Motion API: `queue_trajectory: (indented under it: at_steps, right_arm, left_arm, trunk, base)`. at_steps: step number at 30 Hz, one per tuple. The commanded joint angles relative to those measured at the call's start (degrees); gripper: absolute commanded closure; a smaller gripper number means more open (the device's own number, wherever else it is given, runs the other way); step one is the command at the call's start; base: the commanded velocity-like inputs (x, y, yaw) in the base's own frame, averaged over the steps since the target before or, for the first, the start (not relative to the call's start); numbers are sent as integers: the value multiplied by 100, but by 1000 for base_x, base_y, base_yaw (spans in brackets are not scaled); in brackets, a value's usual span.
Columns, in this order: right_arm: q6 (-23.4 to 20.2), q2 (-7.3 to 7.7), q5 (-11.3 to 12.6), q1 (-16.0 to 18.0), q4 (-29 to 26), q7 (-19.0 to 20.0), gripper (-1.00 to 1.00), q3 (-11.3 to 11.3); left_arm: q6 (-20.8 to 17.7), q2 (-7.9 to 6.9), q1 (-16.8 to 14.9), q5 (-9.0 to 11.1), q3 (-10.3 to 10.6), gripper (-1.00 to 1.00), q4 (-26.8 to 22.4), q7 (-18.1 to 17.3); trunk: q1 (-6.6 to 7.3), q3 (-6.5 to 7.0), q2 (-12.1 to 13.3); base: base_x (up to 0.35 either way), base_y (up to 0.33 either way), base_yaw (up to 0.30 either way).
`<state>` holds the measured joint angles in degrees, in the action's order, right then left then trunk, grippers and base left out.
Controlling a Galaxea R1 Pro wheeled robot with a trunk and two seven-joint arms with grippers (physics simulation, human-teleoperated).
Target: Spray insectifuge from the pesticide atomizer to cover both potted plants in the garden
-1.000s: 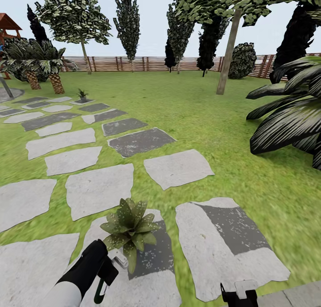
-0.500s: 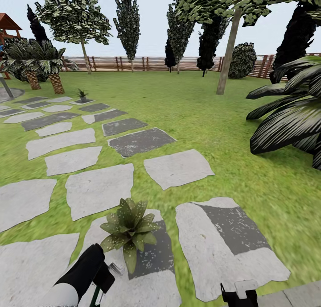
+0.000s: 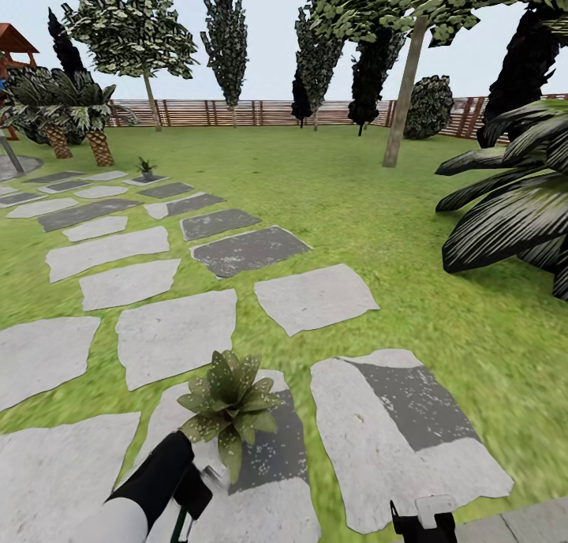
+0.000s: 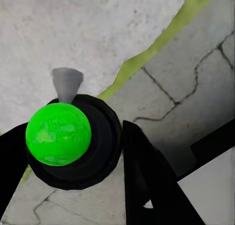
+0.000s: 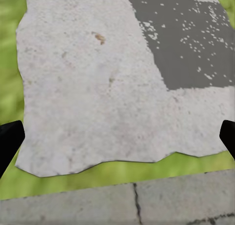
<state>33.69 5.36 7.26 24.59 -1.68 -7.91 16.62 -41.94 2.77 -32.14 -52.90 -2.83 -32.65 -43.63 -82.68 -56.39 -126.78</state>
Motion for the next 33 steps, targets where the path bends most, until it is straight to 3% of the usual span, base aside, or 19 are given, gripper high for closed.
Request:
queue_trajectory:
  at_steps: [1, 4, 18, 22, 27, 33]
  right_arm:
    - [15, 0, 56, 2, 1, -8, -100, 52]
    - [15, 0, 56, 2, 1, -8, -100, 52]
    - [15, 0, 56, 2, 1, -8, -100, 52]
    - [15, 0, 56, 2, 1, -8, -100, 52]
    - [15, 0, 56, 2, 1, -8, -100, 52]
    - [15, 0, 56, 0, 1, -8, -100, 52]
  left_arm:
    - [-33, 14, -43, -54, -27, 100, -34, -71]
    - [-47, -1, -195, -55, -25, 100, -46, -215]
    - [30, 9, -47, -116, -12, 100, -42, -248]
    - [38, -90, -11, -132, 5, 100, 25, -235]
    - [60, -402, 160, -127, 5, 100, 53, -234]
    - [375, -310, 238, -119, -14, 100, -22, -222]
  trunk:
    - [1, -5, -2]
    - [1, -5, -2]
    - [1, -5, -2]
    - [1, -5, -2]
    - [1, -5, -2]
    - [1, -5, -2]
  base:
    - [0, 0, 0]
    - [0, 0, 0]
    - [-47, -34, 0]
    - [-119, -126, 0]
    - [-10, -12, 0]
    - [0, 0, 0]
